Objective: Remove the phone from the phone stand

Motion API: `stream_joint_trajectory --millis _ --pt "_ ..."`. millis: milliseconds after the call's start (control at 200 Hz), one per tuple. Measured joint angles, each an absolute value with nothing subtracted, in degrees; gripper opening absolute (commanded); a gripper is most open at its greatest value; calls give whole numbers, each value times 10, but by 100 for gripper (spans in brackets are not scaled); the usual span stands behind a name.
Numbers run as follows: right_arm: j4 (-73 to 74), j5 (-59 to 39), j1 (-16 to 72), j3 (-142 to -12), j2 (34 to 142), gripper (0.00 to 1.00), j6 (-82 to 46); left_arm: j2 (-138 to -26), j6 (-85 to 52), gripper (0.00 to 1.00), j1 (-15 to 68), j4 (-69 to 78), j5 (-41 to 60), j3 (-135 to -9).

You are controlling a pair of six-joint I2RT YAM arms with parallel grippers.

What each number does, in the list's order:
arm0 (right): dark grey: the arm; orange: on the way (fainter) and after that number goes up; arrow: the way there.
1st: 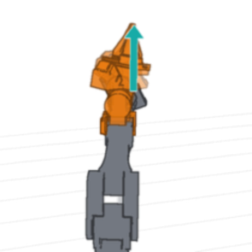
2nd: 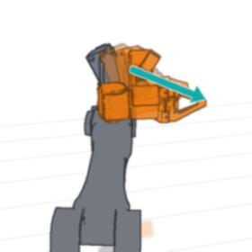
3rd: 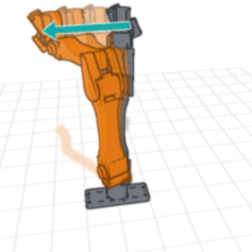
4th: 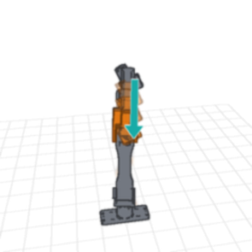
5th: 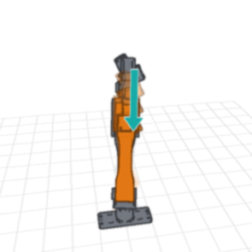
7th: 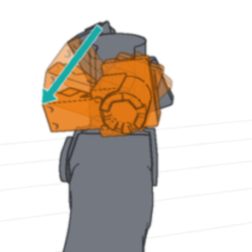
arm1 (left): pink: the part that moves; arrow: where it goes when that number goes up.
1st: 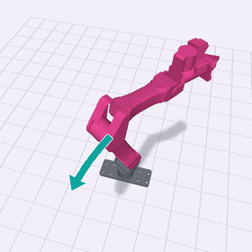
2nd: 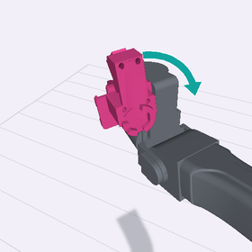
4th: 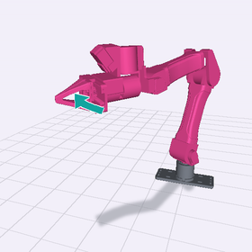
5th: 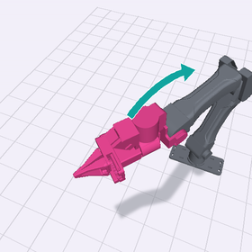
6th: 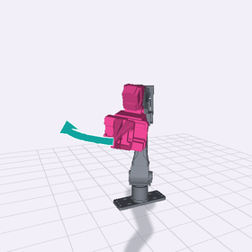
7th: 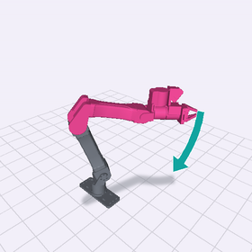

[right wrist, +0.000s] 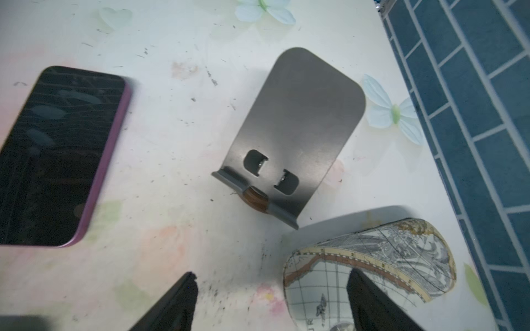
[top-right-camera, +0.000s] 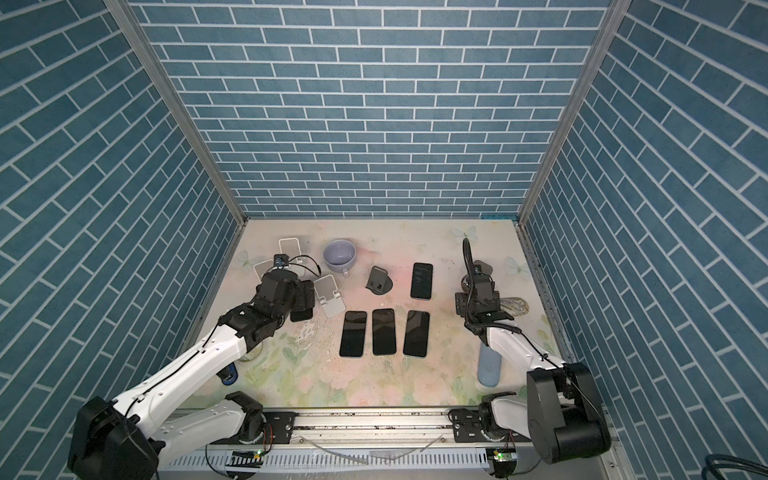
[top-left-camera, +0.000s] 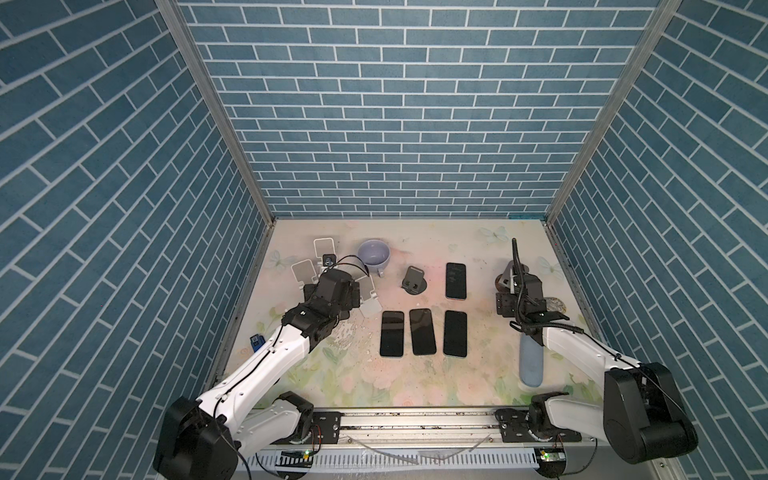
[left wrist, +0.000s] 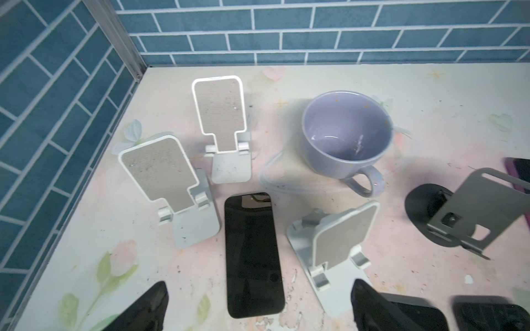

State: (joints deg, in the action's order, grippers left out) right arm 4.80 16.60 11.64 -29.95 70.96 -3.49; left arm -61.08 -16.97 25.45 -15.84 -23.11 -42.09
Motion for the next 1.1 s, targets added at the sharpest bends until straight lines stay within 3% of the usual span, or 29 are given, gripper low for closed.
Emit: stream_joint_trajectory --millis 500,530,590,1100 --pt "426 100 24 -223 832 87 -21 -591 -56 100 151 8 -230 -328" --pt "450 96 18 -212 845 98 -22 -594 -50 100 147 29 -231 -319" --pt "493 92 11 -193 869 99 -22 -604 -38 100 140 75 -231 -296" --pt "514 95 6 -192 882 99 -26 -804 25 100 57 467 -178 -172"
